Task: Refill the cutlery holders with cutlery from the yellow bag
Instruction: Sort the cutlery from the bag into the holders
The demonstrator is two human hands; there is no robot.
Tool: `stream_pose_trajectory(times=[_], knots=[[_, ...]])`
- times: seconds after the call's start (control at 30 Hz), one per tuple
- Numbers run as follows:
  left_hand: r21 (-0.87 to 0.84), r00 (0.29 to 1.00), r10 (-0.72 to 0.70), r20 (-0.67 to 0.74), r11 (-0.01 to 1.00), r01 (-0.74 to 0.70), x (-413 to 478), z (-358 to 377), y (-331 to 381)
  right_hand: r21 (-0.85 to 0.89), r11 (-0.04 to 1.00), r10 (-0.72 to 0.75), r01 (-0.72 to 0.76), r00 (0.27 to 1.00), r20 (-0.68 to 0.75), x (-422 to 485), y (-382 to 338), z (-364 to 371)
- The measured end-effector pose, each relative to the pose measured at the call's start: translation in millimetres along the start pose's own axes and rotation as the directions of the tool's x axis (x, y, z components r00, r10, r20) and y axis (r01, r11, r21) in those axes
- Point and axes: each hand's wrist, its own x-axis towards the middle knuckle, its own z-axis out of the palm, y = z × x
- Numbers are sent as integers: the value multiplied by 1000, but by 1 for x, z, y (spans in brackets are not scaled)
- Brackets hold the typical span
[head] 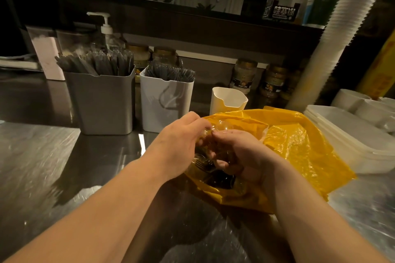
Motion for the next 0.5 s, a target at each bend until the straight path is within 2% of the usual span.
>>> stream_pose_trajectory(times=[0.13,0.37,0.5], knots=[[23,998,-15,55,1000,14,1,0,-1,50,998,39,-40,999,37,2,-3,-2],[20,974,-120,194,993,118,2,-3,2,114,990,99,-84,986,-134,4,-5,-2],[49,964,-140,226,990,133,0,-4,2,151,985,108,-87,985,-137,6,-7,-10]])
